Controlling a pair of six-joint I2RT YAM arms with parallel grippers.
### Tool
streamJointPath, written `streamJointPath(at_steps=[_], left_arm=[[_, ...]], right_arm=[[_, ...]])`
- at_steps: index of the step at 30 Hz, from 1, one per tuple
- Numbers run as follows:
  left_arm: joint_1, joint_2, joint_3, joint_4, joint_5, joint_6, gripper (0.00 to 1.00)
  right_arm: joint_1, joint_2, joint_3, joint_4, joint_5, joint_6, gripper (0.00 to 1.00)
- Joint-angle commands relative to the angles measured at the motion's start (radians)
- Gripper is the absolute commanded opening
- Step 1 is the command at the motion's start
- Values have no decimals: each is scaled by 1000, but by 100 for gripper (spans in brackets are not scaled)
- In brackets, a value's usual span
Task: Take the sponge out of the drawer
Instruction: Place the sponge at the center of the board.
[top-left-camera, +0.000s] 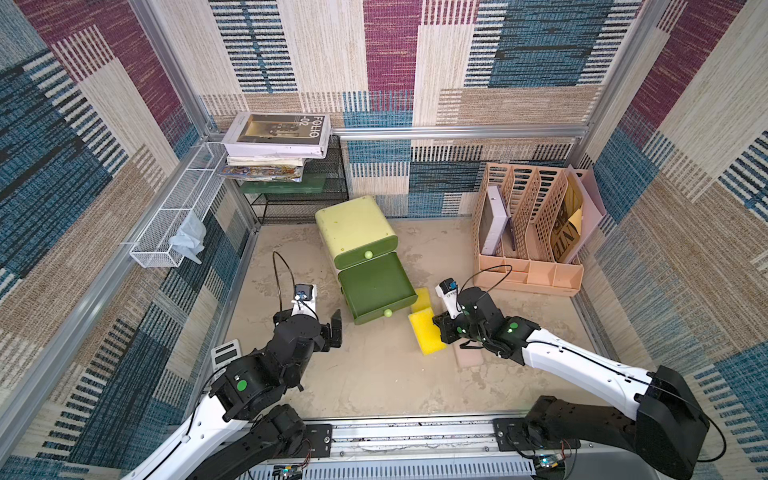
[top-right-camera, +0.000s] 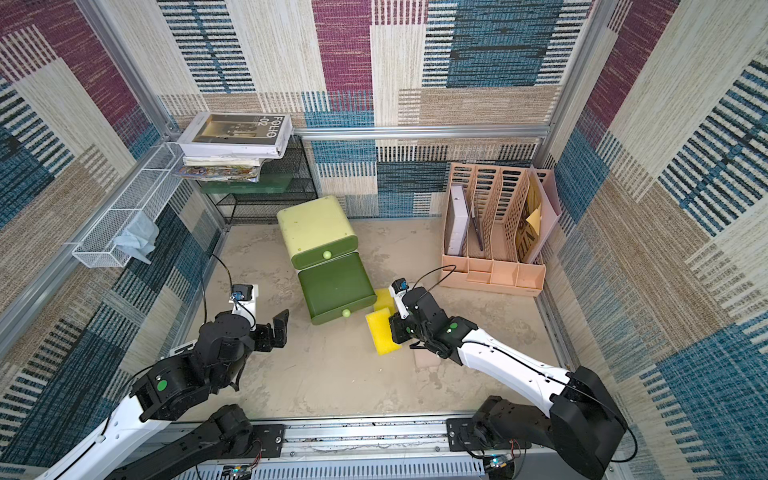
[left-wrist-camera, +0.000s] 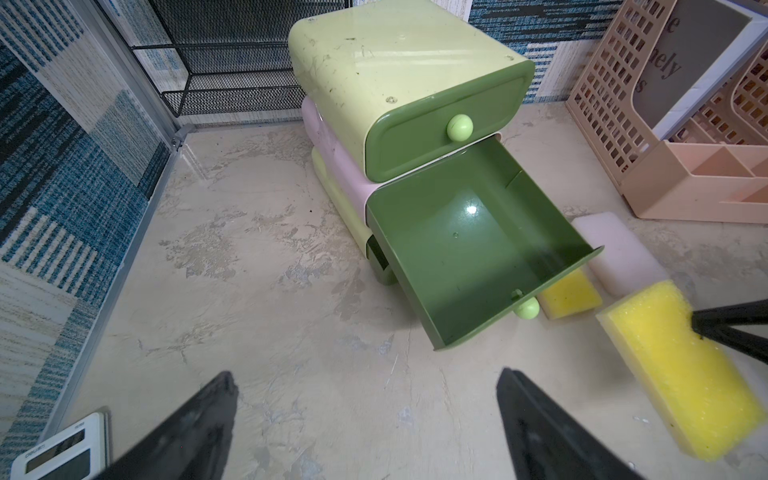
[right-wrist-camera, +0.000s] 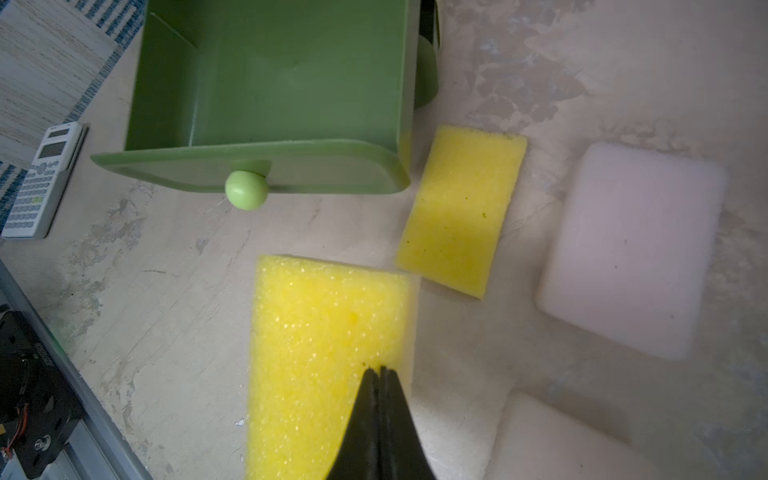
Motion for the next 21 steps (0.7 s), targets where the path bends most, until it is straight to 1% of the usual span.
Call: streamJointPath(at_steps=[1, 10, 21], left_arm=[[2, 0, -2, 9, -8, 5, 100], [3, 0, -1, 8, -7, 5, 100], [3, 0, 0, 7, -4, 5, 100]], right_arm=[[-3, -5, -26, 8, -19, 41, 0], [-7, 46, -72, 20, -47, 93, 0], [-12, 133, -64, 5, -31, 120, 0]])
